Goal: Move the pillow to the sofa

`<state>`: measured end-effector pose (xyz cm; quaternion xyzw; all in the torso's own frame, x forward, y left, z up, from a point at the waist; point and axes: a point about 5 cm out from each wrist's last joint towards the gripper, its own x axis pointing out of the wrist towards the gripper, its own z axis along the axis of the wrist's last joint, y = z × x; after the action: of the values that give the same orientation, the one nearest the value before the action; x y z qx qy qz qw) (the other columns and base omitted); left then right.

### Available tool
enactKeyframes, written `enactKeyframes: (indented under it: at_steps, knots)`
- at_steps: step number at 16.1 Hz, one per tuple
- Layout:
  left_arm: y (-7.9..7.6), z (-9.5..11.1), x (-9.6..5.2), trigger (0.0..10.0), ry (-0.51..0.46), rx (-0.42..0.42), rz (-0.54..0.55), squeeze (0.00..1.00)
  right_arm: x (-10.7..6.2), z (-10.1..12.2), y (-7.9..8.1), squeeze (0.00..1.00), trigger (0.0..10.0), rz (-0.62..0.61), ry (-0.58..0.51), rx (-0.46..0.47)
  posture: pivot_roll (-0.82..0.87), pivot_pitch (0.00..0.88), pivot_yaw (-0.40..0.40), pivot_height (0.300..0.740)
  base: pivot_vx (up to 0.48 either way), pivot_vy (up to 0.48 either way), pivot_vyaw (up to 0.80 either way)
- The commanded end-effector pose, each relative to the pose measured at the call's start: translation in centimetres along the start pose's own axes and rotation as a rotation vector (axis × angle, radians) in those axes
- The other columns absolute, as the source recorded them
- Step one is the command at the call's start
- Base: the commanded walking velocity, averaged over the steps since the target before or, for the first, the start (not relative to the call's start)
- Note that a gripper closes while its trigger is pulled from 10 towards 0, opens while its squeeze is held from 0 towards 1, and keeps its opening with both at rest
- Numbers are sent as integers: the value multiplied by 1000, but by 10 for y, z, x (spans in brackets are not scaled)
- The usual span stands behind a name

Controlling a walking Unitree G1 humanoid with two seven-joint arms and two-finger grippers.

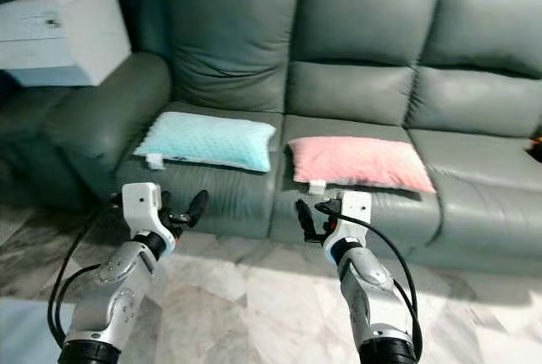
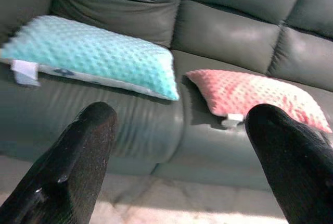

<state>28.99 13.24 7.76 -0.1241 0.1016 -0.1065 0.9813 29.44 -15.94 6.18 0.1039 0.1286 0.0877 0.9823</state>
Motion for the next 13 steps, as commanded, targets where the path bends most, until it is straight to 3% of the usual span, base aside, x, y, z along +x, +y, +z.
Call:
enactKeyframes:
  at_steps: [1,13]
  knots:
    - [-2,0,2,10000,5,-1,-13,0,1,6,-2,0,10000,2,-20,-18,-147,0,-14,740,0,-277,0]
    - [-1,-2,1,10000,17,-20,-5,0,1,5,4,0,10000,21,-19,-15,-148,0,-12,740,0,-411,0]
